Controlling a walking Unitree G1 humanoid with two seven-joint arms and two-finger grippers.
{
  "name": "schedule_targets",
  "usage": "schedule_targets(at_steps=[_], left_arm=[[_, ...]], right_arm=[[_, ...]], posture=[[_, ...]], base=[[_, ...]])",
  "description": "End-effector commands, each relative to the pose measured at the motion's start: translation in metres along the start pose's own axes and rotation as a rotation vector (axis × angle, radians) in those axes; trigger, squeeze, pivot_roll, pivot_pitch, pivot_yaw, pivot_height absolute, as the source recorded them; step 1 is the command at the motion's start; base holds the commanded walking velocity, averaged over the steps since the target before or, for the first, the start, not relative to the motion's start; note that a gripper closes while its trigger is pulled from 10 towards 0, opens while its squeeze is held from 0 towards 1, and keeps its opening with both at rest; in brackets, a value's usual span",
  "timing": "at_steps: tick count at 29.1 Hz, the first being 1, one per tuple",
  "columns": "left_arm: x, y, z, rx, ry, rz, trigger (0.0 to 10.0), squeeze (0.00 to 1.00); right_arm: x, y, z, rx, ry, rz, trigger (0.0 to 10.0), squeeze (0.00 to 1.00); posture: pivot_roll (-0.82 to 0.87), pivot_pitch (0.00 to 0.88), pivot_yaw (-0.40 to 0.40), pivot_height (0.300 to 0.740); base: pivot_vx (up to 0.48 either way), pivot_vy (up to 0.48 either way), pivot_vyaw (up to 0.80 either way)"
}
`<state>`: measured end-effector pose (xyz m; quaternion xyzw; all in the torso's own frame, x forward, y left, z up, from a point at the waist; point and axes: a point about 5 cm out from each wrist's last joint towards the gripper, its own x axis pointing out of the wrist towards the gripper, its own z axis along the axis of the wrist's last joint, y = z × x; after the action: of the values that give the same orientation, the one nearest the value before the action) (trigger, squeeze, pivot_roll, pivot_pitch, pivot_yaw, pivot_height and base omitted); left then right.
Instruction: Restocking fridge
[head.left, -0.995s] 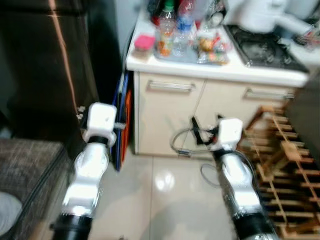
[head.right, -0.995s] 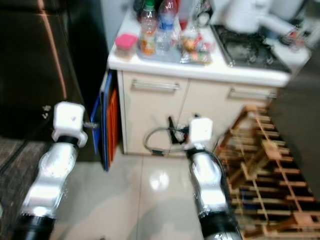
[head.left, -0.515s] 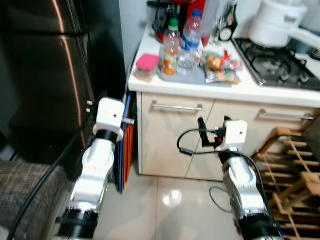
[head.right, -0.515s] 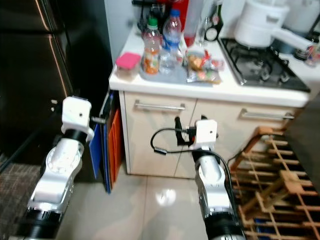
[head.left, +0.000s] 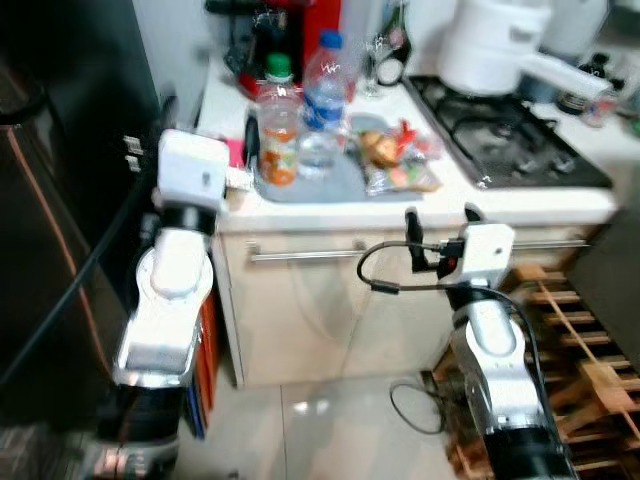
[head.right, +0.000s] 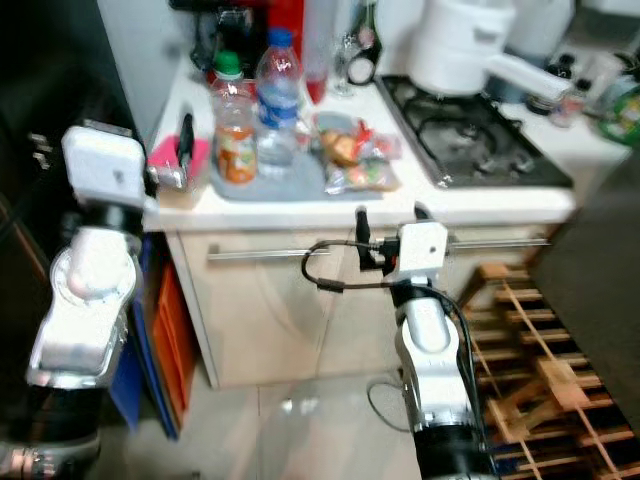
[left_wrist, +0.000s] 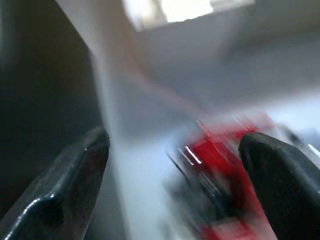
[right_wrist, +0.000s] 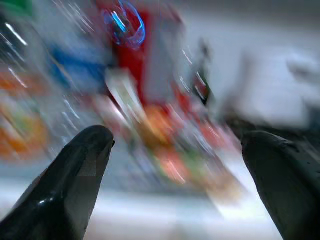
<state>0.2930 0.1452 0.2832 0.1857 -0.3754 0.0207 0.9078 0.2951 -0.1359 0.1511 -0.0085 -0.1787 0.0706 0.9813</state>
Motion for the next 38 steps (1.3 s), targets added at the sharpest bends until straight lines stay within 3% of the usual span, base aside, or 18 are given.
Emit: schedule_targets(at_steps=[1, 3, 5, 6, 9, 13, 17, 18, 23, 30, 38], left_arm=[[0.011, 0.011, 0.006, 0.009, 0.000, 0.034, 10.0, 0.00], [0.022, 0.014, 0.008, -0.071, 0.018, 0.000, 10.0, 0.00], [0.026, 0.014, 0.009, -0.110, 0.022, -0.019, 10.0, 0.00], [0.029, 0.013, 0.007, -0.167, 0.037, -0.039, 10.0, 0.00], [0.034, 0.005, -0.014, -0.264, 0.154, -0.135, 10.0, 0.00], [0.044, -0.005, -0.052, -0.370, 0.307, -0.230, 10.0, 0.00], [0.054, -0.011, -0.057, -0.325, 0.295, -0.300, 10.0, 0.00], [0.058, -0.023, -0.055, -0.263, 0.257, -0.389, 10.0, 0.00], [0.069, -0.037, -0.056, -0.279, 0.262, -0.442, 10.0, 0.00], [0.087, -0.027, -0.056, -0.274, 0.239, -0.392, 10.0, 0.00], [0.093, -0.019, -0.067, -0.307, 0.290, -0.334, 10.0, 0.00]], right_arm=[[0.000, 0.006, 0.011, -0.005, -0.026, 0.033, 10.0, 0.00], [-0.002, 0.005, 0.013, -0.006, -0.027, 0.034, 10.0, 0.00], [-0.003, 0.004, 0.012, -0.006, -0.025, 0.034, 10.0, 0.00], [-0.004, 0.002, 0.010, 0.000, -0.009, 0.024, 10.0, 0.00], [-0.006, 0.001, 0.005, 0.035, 0.036, 0.005, 10.0, 0.00], [-0.010, 0.015, -0.002, 0.129, 0.107, 0.107, 10.0, 0.00], [-0.015, 0.018, -0.005, 0.149, 0.139, 0.165, 10.0, 0.00], [-0.019, 0.017, -0.006, 0.151, 0.152, 0.175, 10.0, 0.00], [-0.025, 0.018, -0.006, 0.160, 0.168, 0.173, 10.0, 0.00], [-0.041, 0.022, -0.006, 0.173, 0.205, 0.172, 10.0, 0.00], [-0.053, 0.029, -0.002, 0.165, 0.220, 0.209, 10.0, 0.00]], posture=[[-0.02, 0.000, -0.044, 0.740], [-0.02, 0.000, -0.042, 0.740], [-0.03, 0.000, -0.039, 0.740], [-0.03, 0.000, -0.039, 0.740], [-0.03, 0.000, -0.038, 0.740], [-0.05, 0.000, -0.035, 0.740], [-0.06, 0.000, -0.031, 0.740], [-0.07, 0.000, -0.025, 0.740], [-0.09, 0.000, -0.007, 0.740], [-0.13, 0.000, 0.014, 0.740], [-0.16, 0.000, 0.021, 0.740]], base=[[0.000, 0.000, 0.00], [0.000, 0.000, 0.00], [0.000, 0.000, 0.00], [0.000, 0.000, 0.00], [0.000, 0.000, 0.00], [0.000, 0.000, 0.00], [0.000, 0.000, 0.00], [0.000, 0.000, 0.00], [0.000, 0.000, 0.00], [0.000, 0.000, 0.00], [0.000, 0.000, 0.00]])
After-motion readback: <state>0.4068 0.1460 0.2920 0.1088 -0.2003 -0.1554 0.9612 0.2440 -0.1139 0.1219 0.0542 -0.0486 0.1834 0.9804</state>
